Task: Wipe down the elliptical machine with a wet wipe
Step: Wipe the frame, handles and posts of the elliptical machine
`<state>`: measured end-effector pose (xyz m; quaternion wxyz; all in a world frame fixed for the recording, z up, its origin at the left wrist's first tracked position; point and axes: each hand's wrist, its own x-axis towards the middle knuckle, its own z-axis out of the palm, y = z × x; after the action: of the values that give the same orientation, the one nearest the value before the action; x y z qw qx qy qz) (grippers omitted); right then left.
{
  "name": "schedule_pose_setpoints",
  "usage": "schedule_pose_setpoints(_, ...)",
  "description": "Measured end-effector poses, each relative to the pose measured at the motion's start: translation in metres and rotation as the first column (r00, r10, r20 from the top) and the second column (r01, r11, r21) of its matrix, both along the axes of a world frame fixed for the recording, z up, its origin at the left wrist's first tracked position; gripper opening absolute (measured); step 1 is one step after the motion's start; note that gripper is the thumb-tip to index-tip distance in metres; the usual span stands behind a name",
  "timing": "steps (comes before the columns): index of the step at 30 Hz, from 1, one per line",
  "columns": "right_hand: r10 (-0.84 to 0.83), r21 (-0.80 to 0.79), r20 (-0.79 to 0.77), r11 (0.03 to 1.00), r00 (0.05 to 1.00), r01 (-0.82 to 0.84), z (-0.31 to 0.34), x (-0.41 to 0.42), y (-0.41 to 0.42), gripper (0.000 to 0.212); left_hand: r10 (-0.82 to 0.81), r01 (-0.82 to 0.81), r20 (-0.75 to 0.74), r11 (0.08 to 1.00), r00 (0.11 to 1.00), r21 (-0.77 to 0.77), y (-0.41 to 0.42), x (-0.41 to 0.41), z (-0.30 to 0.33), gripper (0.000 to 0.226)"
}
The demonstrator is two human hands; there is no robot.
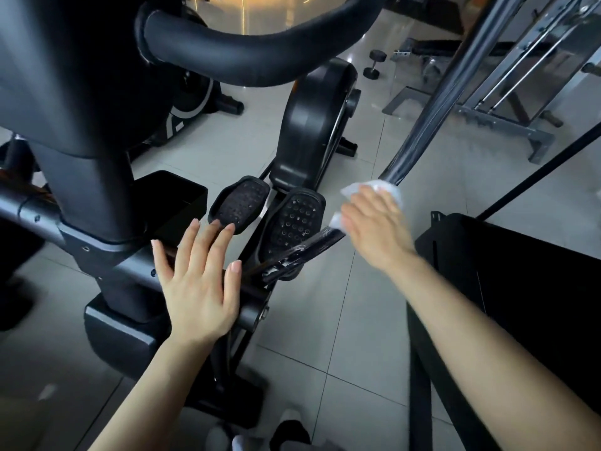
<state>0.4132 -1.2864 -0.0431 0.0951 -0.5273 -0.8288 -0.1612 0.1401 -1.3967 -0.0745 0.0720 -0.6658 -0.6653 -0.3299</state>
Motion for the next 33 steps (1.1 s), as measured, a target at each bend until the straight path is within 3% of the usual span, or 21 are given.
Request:
schedule_pose_setpoints(3, -0.055, -0.010, -0.122, 0.998, 0.991, 0.055, -0.005, -0.011, -0.009, 0.029, 0.033, -0.033, -0.014, 0.999, 0.999, -0.020, 0.000, -0.005, -0.003, 0.053)
schedule_pose_setpoints(6, 0.011, -0.229, -0.427, 0.966, 0.904, -0.120, -0.028, -0.074, -0.045, 0.036, 0.026, -0.027, -0.024, 1.000, 0.999, -0.013, 0.001, -0.005, -0.004, 0.054)
schedule_pose_setpoints(9, 0.057, -0.266, -0.534, 0.936, 0.843, -0.232, -0.033, -0.114, -0.066, 0.042, 0.032, -0.032, -0.027, 0.999, 0.999, -0.020, 0.002, -0.006, -0.004, 0.056)
schedule_pose_setpoints(13, 0.108, -0.201, -0.358, 0.961, 0.927, -0.189, -0.026, -0.076, -0.051, 0.038, 0.033, -0.033, -0.017, 0.999, 0.999, -0.018, 0.001, -0.006, -0.006, 0.055)
schedule_pose_setpoints(17, -0.062, -0.088, -0.119, 0.995, 0.991, 0.051, -0.014, -0.022, -0.029, 0.033, 0.034, -0.034, -0.002, 0.999, 0.999, 0.013, 0.001, -0.005, -0.008, 0.055)
schedule_pose_setpoints(19, -0.058, -0.082, -0.192, 0.996, 0.980, 0.043, -0.017, -0.031, -0.032, 0.033, 0.024, -0.023, -0.013, 0.999, 1.000, 0.032, 0.002, -0.006, -0.009, 0.055)
schedule_pose_setpoints(22, 0.022, -0.181, -0.417, 0.978, 0.909, -0.106, -0.030, -0.082, -0.052, 0.035, 0.021, -0.019, -0.023, 0.999, 1.000, 0.046, 0.002, -0.006, -0.010, 0.053)
schedule_pose_setpoints(24, 0.068, -0.210, -0.466, 0.960, 0.882, -0.185, -0.036, -0.112, -0.067, 0.038, 0.029, -0.028, -0.025, 0.998, 0.999, 0.048, 0.003, -0.005, -0.010, 0.053)
schedule_pose_setpoints(29, 0.217, -0.222, -0.365, 0.924, 0.905, -0.311, -0.029, -0.093, -0.054, 0.040, 0.025, -0.024, -0.015, 0.998, 1.000, 0.055, 0.002, -0.005, -0.011, 0.054)
schedule_pose_setpoints(33, 0.069, -0.151, -0.205, 0.983, 0.976, -0.101, -0.015, -0.046, -0.027, 0.045, 0.019, -0.018, -0.010, 0.997, 1.000, 0.080, 0.001, -0.005, -0.012, 0.054)
